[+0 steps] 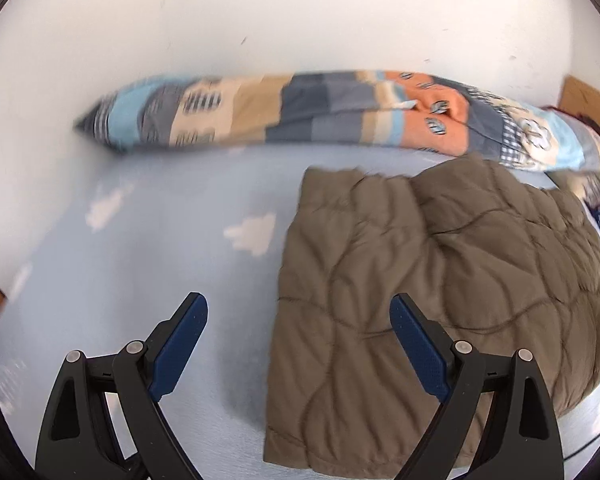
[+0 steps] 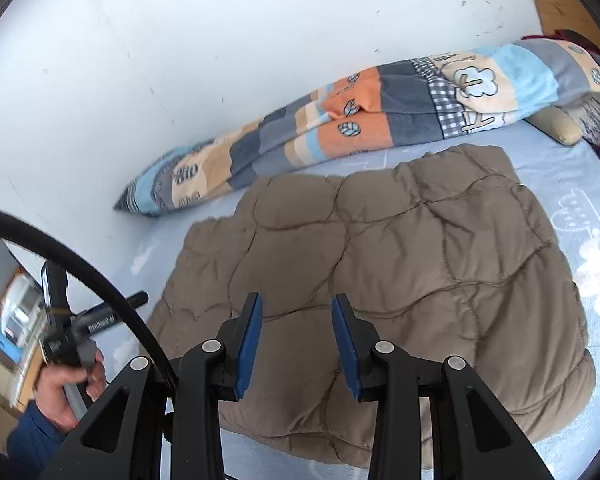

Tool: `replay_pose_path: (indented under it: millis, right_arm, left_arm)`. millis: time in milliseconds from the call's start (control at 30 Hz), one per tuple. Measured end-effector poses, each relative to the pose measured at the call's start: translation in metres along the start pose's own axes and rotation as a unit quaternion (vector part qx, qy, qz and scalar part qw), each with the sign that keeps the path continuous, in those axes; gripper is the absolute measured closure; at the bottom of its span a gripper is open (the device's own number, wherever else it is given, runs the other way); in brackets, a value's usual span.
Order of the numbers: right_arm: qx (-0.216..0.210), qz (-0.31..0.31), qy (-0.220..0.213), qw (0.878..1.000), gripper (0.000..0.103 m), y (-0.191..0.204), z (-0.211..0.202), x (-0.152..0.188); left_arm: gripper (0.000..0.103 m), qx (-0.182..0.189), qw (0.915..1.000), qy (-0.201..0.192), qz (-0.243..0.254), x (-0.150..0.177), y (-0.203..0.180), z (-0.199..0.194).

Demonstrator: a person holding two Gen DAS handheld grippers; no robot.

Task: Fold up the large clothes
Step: 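Fold the remaining side over the bundle with the right gripper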

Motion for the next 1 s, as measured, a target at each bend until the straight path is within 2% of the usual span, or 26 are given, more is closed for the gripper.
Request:
replay_pose_path:
  millis: [67,133,300,500,633,1000]
  right_arm:
    - [-0.001,0.011,-0.012,1.000,0.064,-0.005,-0.009,-0.001]
    - [-0.002,0.016,-0.019,1.000,0.064,-0.008,-0.016,-0.003]
    - [0.005,0.023,-0.027,0.999,0.061,-0.018,-0.033,-0.006]
    - [0.009,0.051,-0.028,0.998,0.059,-0.038,-0.046,-0.009]
    - [0.031,0.054,-0.022,0.998,0.059,-0.054,-0.051,-0.008]
    - [0.058,0.129,-0.029,0.990,0.053,-0.121,-0.074,-0.015]
  left_arm:
    - [0.010,-0.007,0.9997,-0.013,0.020,-0.003,-0.014,-0.011]
    - [0.010,0.001,0.9990,-0.022,0.039,-0.005,-0.027,-0.019]
    - [0.010,0.019,0.9982,-0.009,0.056,0.000,-0.034,-0.016]
    - [0.010,0.019,0.9992,0.021,0.026,0.009,-0.020,0.001]
    - [0.010,0.018,0.9992,0.030,0.019,0.012,-0.013,0.009]
    - [0.010,0.032,0.9958,0.074,-0.043,0.028,0.019,0.040]
Point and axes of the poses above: each gripper's, at about its wrist camera, not at the fingertips, and z roughly the way its jaws point, y to its left, x to its underside, the point moved 2 cm from there along z, roughly the way its jaws point, and after that the axes turned 9 degrees about z, right-handed, at the moved point
